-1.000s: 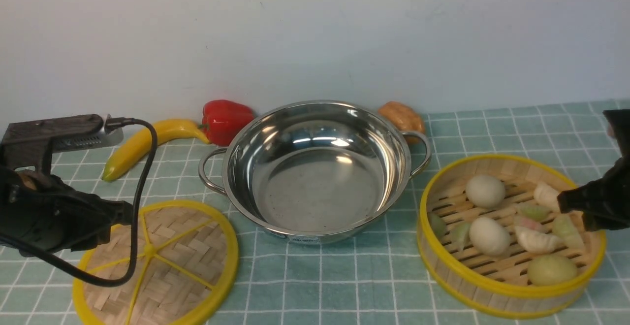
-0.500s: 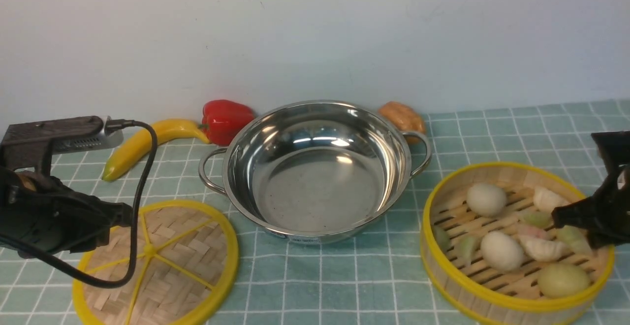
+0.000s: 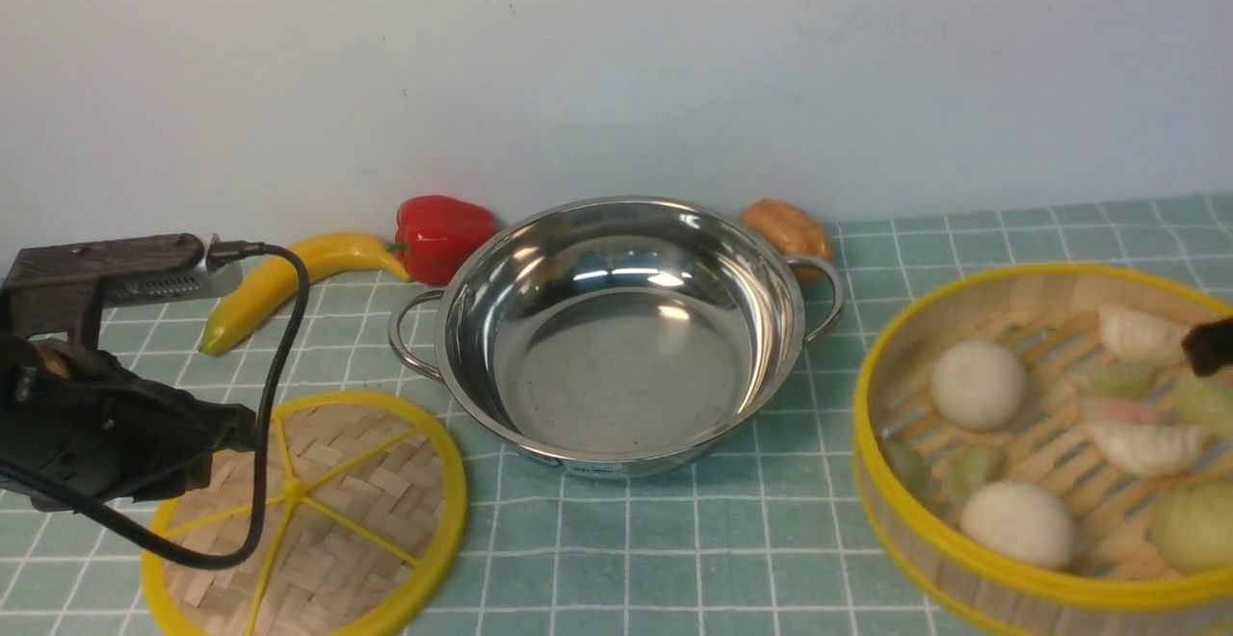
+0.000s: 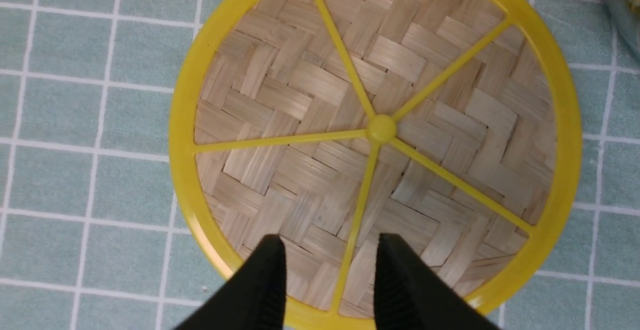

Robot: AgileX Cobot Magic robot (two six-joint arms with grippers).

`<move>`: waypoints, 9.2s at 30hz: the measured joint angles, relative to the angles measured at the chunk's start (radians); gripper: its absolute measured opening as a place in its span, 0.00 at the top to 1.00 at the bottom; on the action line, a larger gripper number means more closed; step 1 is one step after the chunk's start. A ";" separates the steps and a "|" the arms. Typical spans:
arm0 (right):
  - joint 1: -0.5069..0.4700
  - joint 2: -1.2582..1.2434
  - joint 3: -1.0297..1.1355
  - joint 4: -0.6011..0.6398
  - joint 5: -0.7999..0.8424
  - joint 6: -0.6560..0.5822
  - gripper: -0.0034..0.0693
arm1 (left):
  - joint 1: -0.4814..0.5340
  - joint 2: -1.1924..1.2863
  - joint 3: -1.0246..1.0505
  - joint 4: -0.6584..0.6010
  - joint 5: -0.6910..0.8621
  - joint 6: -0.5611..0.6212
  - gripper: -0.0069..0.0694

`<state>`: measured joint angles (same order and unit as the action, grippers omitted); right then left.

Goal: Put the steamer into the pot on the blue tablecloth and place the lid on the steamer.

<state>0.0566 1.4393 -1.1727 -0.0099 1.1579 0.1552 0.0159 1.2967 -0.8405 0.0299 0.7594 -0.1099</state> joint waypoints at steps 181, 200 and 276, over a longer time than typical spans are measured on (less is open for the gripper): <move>0.362 -0.947 0.335 -0.095 0.081 0.249 0.62 | -0.546 0.921 -1.192 0.234 0.347 -0.039 0.76; 0.362 -0.947 0.335 -0.095 0.081 0.250 0.62 | -0.548 0.921 -1.192 0.249 0.359 -0.087 0.76; 0.362 -1.080 0.694 -0.217 -0.531 0.269 0.96 | -0.549 -0.573 -0.138 0.292 0.103 -0.092 0.93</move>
<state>0.4184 0.3593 -0.4786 -0.2264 0.6268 0.4242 -0.5330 0.7237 -0.9789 0.3219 0.8625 -0.2016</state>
